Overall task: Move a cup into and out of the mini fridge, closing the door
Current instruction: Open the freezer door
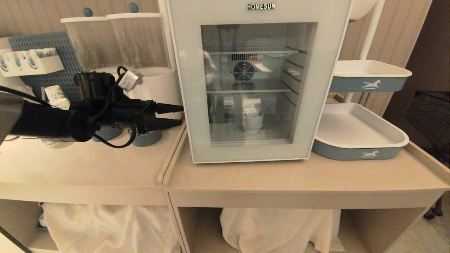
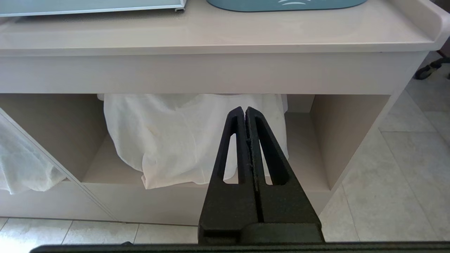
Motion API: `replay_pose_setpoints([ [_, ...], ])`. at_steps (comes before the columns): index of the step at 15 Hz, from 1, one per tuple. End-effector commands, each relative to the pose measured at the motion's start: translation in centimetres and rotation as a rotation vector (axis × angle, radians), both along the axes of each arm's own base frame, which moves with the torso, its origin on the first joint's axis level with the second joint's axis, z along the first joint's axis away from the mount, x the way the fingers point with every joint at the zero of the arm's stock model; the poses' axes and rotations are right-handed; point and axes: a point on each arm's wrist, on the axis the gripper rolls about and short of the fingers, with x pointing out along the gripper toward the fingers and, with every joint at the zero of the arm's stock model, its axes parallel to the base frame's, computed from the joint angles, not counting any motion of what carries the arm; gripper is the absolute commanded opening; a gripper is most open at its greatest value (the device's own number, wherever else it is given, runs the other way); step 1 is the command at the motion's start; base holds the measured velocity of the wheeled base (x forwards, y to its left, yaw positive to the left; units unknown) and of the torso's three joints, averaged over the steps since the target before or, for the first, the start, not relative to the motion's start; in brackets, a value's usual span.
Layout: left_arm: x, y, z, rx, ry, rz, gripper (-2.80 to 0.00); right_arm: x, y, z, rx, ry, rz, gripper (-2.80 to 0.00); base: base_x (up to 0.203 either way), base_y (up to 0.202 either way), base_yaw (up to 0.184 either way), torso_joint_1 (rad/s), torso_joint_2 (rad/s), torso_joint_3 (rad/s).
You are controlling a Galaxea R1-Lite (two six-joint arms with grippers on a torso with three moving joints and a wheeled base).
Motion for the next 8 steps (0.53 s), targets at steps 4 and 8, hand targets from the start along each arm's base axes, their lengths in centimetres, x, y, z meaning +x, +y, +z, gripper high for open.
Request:
replay_pose_setpoints([
  [4,0.1,-0.8,0.0,-0.002,-0.008,-0.027,0.00,0.0,0.0,0.0,0.000,0.004,0.001,-2.80,0.000,0.000,0.000,0.000,0.00,0.000],
  [8,0.5,-1.7,-0.7,0.024,-0.021,0.040,0.00,0.0,0.0,0.0,0.000,0.004,0.001,-2.80,0.000,0.000,0.000,0.000,0.00,0.000],
])
